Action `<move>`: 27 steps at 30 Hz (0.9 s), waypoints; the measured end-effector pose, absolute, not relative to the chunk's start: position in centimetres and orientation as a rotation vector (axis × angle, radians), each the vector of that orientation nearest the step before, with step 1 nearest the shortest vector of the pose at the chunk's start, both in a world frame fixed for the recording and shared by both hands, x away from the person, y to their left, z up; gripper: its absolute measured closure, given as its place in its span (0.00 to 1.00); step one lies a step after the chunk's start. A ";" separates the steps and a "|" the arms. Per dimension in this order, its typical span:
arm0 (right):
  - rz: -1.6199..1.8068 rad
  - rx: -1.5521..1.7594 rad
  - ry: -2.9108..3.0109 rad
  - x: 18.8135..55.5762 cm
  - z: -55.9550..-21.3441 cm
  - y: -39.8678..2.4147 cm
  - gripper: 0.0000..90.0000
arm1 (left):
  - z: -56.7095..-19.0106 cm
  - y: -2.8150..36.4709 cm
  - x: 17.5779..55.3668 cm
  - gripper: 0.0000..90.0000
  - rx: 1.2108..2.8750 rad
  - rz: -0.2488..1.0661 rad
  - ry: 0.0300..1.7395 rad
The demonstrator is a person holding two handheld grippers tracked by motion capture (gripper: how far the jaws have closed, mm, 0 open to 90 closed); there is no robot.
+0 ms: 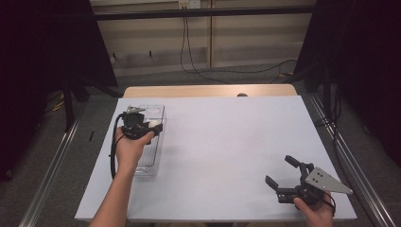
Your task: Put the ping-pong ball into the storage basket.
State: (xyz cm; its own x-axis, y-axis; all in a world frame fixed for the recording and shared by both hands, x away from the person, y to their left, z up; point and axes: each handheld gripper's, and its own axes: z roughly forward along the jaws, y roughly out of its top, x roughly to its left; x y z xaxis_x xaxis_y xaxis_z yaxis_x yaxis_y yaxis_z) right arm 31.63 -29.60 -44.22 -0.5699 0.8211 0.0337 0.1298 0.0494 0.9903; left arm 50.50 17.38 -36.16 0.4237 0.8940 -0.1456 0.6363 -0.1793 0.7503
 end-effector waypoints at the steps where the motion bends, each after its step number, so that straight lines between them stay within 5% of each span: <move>1: 1.567 0.957 1.763 31.6 -44.2 -29.6 0.01 | -36.2 17.6 50.5 0.57 1.917 0.429 1.295; 27: 1.572 0.952 1.763 31.7 -44.3 -29.5 0.01 | -37.0 19.3 50.1 0.57 1.888 0.452 1.342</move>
State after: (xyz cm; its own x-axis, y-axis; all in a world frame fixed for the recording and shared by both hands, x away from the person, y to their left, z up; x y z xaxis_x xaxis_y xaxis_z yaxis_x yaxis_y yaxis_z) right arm 31.72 -29.50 -44.26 -0.5731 0.8188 0.0340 0.1272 0.0479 0.9907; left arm 50.12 19.30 -37.01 0.3846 0.9126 -0.1386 0.6428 -0.1570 0.7498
